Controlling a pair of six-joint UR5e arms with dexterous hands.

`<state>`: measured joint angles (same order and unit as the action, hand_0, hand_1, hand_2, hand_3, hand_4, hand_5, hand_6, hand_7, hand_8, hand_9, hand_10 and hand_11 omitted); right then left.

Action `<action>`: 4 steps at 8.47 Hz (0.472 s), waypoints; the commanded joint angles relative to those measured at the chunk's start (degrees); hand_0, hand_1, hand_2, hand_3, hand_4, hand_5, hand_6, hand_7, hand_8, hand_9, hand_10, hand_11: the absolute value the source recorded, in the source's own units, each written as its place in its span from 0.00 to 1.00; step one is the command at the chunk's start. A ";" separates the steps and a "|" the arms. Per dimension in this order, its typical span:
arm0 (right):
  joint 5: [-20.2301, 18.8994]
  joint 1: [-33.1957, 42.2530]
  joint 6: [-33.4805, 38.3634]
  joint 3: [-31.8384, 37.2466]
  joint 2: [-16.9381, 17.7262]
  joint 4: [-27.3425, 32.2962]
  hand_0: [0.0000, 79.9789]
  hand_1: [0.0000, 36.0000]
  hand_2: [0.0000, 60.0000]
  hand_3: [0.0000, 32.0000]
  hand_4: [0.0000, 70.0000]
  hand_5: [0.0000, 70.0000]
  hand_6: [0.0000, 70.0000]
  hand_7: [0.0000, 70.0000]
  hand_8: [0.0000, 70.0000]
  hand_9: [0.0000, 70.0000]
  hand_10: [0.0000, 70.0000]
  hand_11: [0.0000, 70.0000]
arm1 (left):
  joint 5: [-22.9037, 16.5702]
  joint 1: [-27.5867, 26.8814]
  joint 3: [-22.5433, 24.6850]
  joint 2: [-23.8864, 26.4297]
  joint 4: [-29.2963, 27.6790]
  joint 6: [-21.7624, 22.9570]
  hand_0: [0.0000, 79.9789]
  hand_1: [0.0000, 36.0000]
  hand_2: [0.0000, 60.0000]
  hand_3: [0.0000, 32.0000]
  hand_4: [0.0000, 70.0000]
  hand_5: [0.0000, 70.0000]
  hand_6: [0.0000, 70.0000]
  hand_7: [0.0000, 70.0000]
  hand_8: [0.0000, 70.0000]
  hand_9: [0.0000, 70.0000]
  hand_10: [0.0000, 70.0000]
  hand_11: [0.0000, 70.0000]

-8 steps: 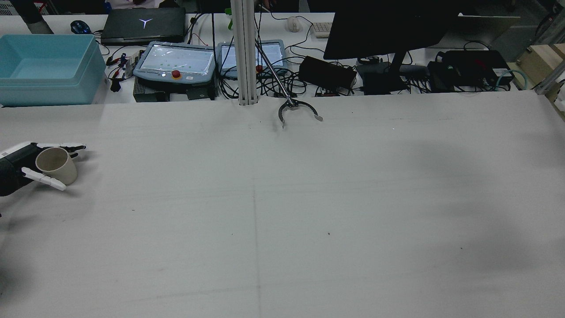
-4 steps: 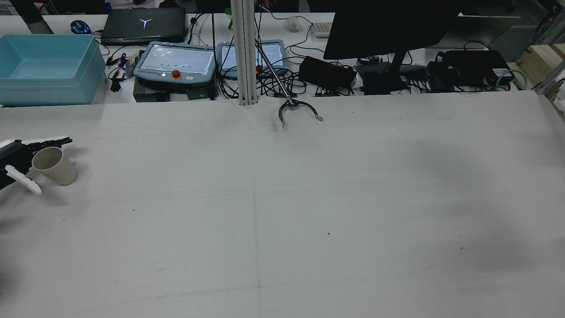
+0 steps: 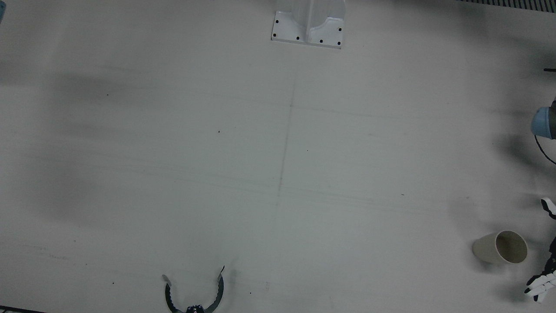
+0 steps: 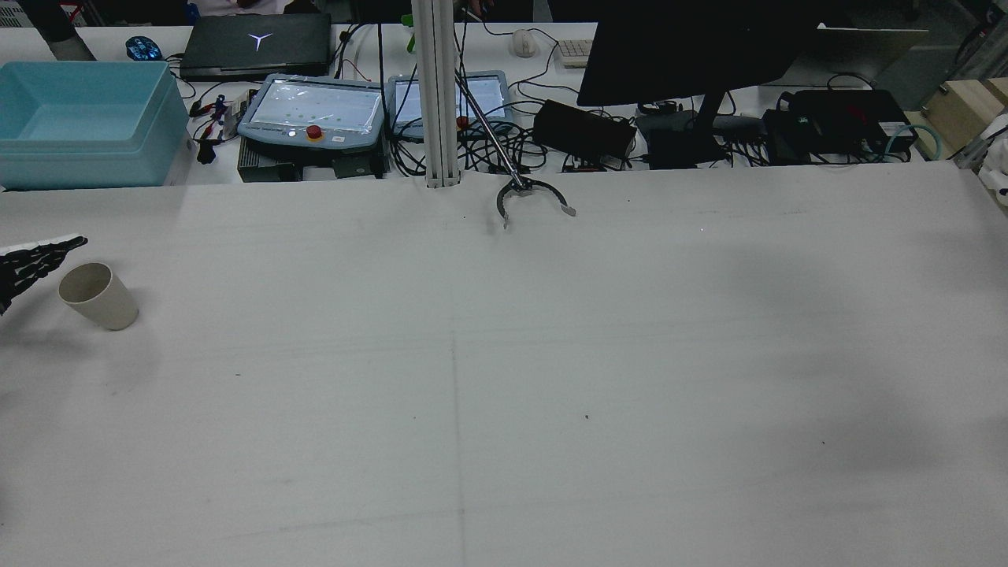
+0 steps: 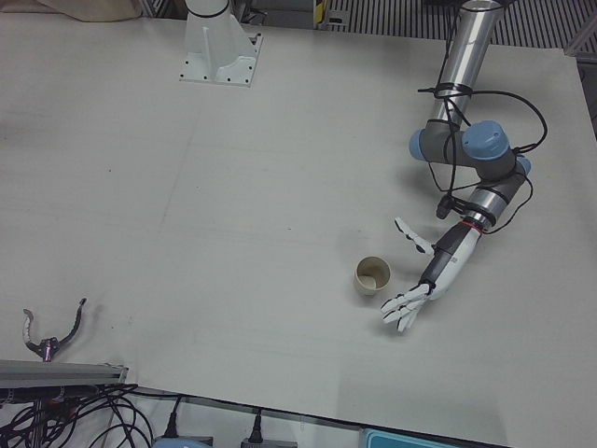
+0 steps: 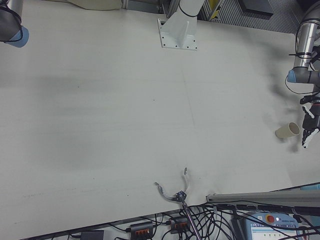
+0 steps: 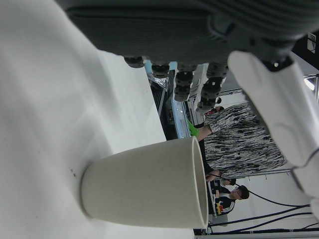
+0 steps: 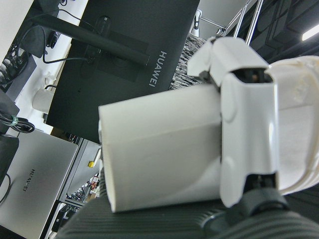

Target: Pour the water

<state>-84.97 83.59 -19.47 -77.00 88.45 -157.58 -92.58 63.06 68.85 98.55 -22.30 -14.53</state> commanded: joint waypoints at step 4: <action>8.66 -9.65 -0.40 15.80 -5.82 10.61 0.98 0.94 1.00 0.00 0.65 0.50 1.00 1.00 1.00 1.00 1.00 1.00 | -4.28 7.95 4.01 -0.11 4.01 3.09 0.58 0.00 0.00 0.00 0.48 0.00 0.20 0.16 0.08 0.01 0.00 0.00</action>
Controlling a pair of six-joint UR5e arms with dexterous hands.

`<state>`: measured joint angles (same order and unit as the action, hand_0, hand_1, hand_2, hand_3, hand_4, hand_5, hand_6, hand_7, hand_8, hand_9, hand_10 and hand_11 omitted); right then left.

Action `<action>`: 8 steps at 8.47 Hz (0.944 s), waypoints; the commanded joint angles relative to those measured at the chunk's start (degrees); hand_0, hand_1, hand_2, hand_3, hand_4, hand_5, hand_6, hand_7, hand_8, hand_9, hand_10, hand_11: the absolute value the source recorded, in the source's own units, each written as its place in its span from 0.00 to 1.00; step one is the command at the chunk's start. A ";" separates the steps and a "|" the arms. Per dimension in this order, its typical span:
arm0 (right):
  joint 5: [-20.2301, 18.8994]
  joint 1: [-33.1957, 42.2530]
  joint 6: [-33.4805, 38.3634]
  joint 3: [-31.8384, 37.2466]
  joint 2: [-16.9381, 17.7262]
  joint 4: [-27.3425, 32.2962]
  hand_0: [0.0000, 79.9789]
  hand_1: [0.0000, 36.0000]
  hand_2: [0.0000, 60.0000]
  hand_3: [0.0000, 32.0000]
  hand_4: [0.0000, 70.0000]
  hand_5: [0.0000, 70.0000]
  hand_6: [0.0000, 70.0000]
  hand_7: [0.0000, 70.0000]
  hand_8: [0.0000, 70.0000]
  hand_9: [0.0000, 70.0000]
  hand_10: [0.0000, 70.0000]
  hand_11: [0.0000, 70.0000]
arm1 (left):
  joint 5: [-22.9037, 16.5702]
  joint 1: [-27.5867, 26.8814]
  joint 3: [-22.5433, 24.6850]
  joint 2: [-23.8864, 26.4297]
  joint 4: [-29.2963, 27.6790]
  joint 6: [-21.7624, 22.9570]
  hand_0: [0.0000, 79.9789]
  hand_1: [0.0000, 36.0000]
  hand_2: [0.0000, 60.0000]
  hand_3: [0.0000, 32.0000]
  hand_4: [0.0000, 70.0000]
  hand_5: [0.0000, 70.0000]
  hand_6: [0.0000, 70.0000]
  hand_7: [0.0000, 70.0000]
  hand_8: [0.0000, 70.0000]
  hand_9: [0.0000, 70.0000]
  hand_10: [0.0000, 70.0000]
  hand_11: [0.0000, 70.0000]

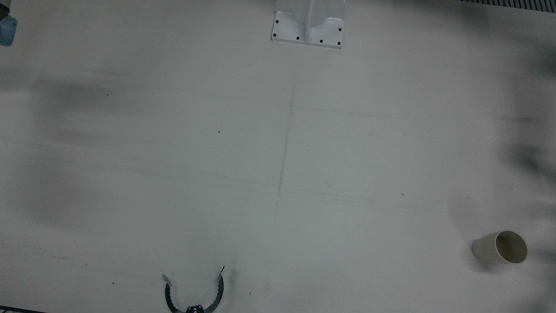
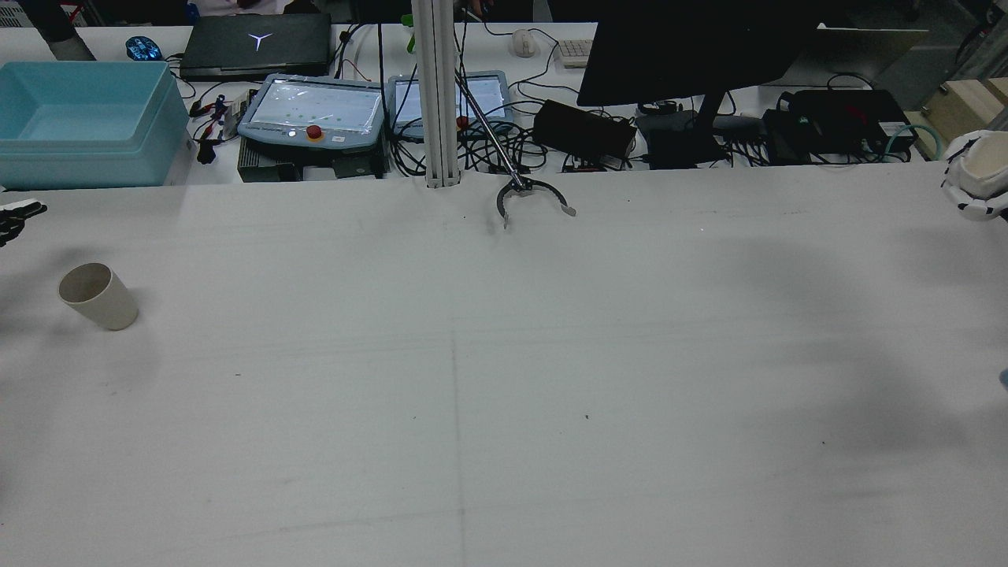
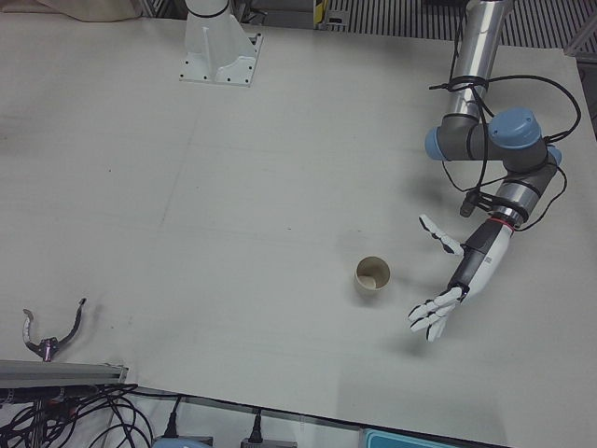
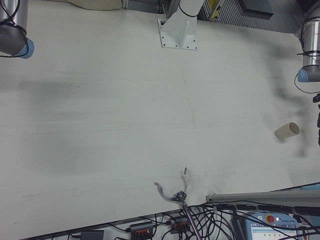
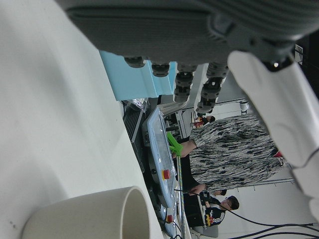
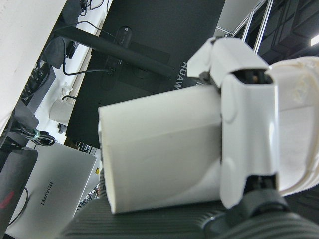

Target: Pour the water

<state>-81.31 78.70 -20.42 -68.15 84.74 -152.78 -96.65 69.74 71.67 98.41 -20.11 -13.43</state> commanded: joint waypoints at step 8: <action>19.94 -15.41 -0.23 19.61 -8.01 16.79 0.85 0.98 1.00 0.00 1.00 0.55 1.00 1.00 1.00 1.00 1.00 1.00 | -0.30 3.73 4.79 -0.06 5.60 3.58 0.57 0.00 0.00 0.01 0.46 0.00 0.20 0.16 0.08 0.01 0.00 0.00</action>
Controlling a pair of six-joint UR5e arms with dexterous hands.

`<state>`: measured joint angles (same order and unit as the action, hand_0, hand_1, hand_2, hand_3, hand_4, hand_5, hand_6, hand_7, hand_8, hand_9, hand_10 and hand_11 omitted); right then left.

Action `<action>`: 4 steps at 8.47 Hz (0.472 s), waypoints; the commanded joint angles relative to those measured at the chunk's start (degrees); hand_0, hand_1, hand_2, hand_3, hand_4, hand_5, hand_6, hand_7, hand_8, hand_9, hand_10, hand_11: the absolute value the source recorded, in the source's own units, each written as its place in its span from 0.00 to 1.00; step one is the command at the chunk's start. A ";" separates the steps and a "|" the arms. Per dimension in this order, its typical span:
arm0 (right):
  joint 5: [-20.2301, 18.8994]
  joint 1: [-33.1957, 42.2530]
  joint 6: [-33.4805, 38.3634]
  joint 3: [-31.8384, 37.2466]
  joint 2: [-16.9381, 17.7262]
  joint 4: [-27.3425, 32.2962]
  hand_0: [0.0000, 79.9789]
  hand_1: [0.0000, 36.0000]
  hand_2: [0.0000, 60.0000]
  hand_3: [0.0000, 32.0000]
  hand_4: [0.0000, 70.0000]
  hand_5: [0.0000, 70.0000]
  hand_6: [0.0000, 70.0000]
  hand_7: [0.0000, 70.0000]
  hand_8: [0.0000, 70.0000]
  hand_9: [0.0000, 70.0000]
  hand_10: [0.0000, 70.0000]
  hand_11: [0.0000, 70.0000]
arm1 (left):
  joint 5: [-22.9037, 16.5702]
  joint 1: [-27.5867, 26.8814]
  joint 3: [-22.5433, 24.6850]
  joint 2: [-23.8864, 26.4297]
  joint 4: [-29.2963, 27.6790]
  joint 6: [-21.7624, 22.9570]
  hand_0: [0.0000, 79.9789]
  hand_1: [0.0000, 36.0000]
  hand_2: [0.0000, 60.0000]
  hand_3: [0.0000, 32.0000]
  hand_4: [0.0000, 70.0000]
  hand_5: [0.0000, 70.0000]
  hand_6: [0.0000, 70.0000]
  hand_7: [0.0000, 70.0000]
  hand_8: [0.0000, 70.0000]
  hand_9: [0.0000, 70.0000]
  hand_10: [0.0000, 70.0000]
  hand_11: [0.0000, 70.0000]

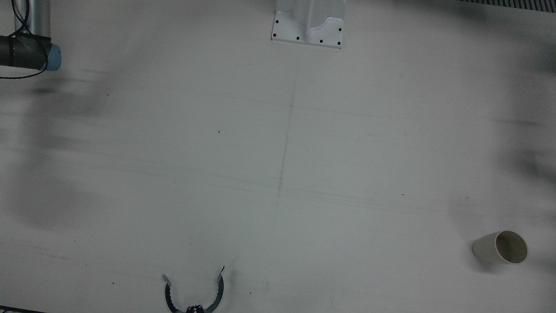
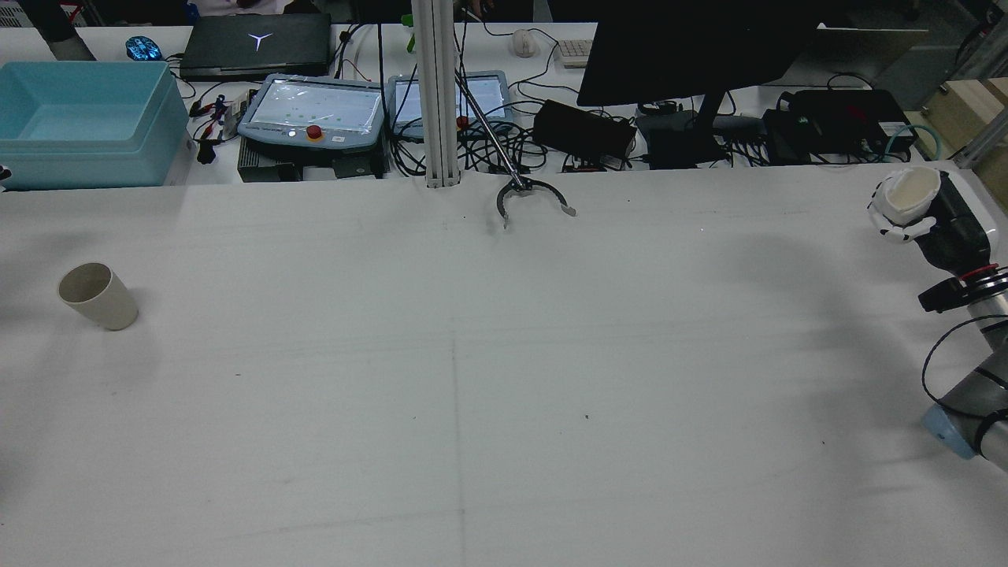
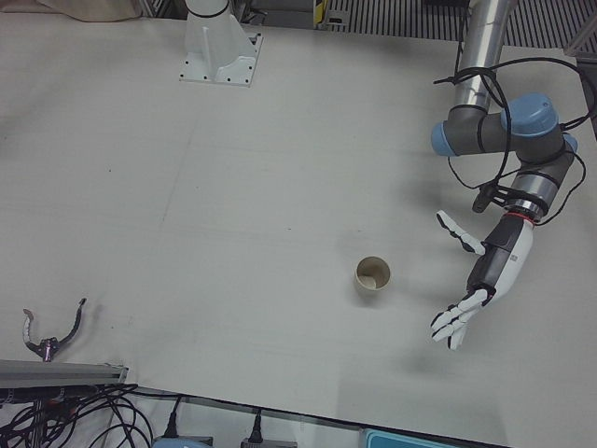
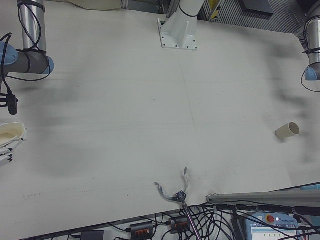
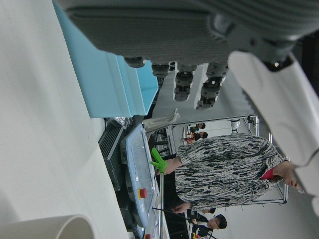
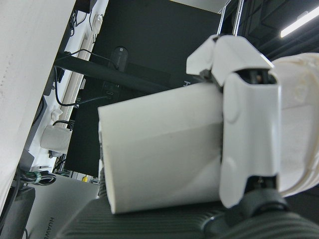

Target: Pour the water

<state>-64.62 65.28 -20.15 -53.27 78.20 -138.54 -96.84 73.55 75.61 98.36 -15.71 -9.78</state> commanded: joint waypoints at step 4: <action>5.64 -4.37 -3.22 7.91 -1.21 4.51 0.82 0.94 1.00 0.00 1.00 0.54 1.00 1.00 1.00 1.00 1.00 1.00 | -0.10 -0.07 1.47 -0.01 2.08 -0.06 0.58 0.00 0.00 0.03 0.46 0.00 0.20 0.16 0.08 0.01 0.00 0.00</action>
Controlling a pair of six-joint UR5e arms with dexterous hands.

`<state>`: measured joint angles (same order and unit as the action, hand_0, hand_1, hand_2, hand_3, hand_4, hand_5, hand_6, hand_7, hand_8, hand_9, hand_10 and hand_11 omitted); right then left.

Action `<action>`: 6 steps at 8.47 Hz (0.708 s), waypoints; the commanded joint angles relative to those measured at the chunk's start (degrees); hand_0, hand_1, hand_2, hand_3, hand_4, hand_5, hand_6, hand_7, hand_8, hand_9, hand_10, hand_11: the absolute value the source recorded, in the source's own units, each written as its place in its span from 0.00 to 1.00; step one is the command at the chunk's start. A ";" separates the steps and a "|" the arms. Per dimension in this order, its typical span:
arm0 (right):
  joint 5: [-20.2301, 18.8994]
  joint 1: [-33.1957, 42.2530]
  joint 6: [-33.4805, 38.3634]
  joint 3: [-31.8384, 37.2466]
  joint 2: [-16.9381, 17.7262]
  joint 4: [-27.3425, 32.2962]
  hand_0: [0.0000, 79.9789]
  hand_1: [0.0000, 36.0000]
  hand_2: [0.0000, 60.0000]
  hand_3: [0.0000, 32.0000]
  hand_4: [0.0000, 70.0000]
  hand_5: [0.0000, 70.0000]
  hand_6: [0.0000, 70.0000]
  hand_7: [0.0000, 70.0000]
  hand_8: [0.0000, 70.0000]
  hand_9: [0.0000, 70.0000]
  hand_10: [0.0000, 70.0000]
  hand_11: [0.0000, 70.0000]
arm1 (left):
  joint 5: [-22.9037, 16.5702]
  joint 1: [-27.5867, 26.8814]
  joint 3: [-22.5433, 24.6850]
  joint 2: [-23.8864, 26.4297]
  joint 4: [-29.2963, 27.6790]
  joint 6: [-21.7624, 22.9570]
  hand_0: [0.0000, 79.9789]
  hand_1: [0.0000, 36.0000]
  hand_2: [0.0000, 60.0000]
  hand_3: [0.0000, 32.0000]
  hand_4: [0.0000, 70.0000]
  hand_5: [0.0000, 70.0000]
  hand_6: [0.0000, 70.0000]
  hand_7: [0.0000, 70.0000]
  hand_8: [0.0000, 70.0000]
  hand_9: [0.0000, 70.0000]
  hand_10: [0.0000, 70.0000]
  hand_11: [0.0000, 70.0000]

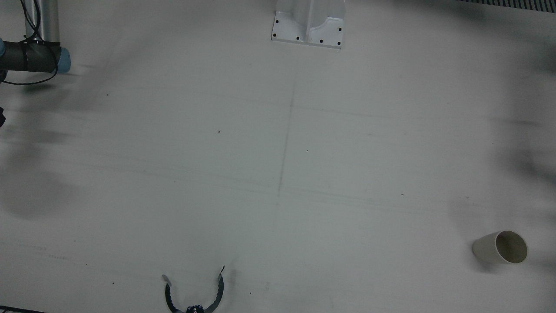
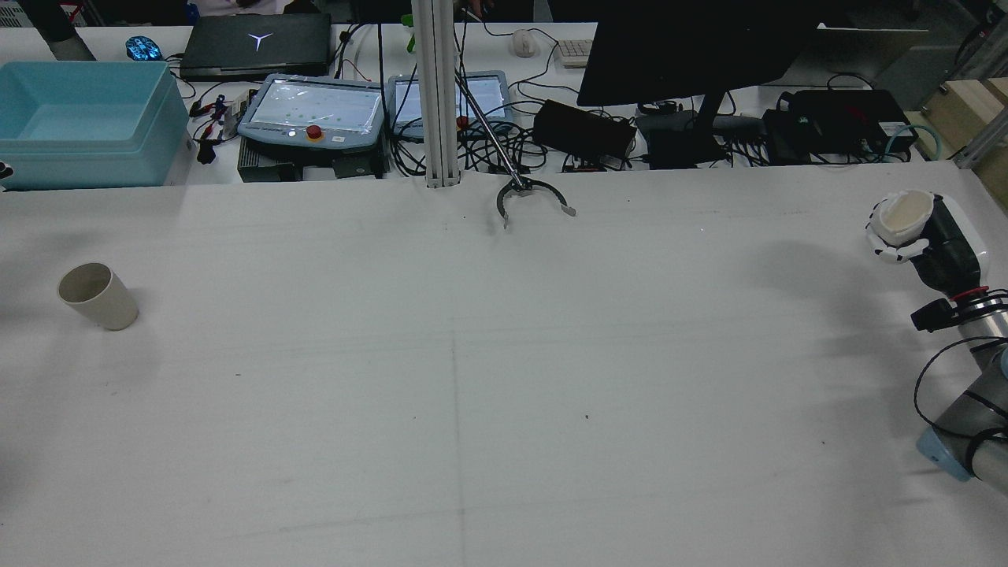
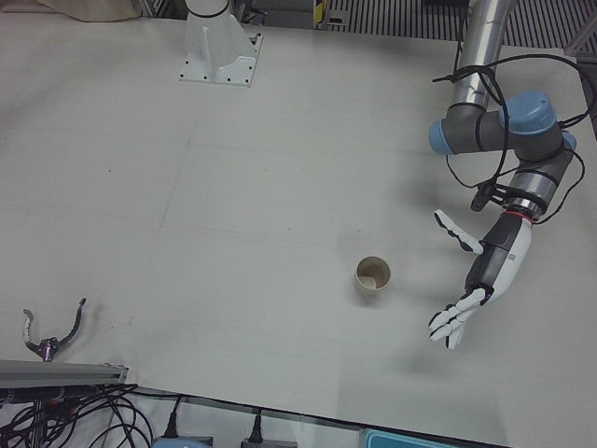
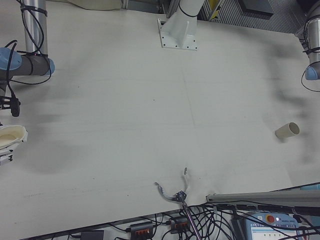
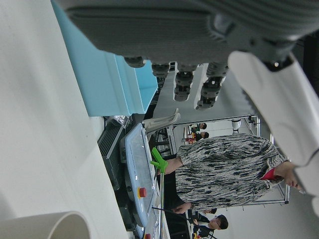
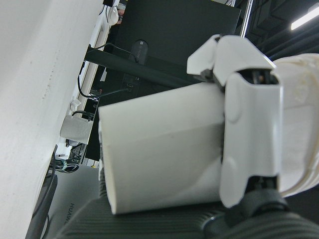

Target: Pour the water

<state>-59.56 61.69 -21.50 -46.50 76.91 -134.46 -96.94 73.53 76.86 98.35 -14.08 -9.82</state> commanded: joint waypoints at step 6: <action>1.11 -1.57 -4.69 4.91 0.26 0.51 0.88 0.76 0.90 0.00 0.86 0.48 1.00 1.00 1.00 1.00 1.00 1.00 | -0.09 -0.50 0.04 0.00 0.72 -0.02 0.58 0.00 0.00 0.04 0.46 0.00 0.20 0.17 0.08 0.01 0.00 0.00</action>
<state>-58.82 60.27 -25.66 -42.85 77.01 -133.99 -96.94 73.18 76.88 98.35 -13.59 -9.84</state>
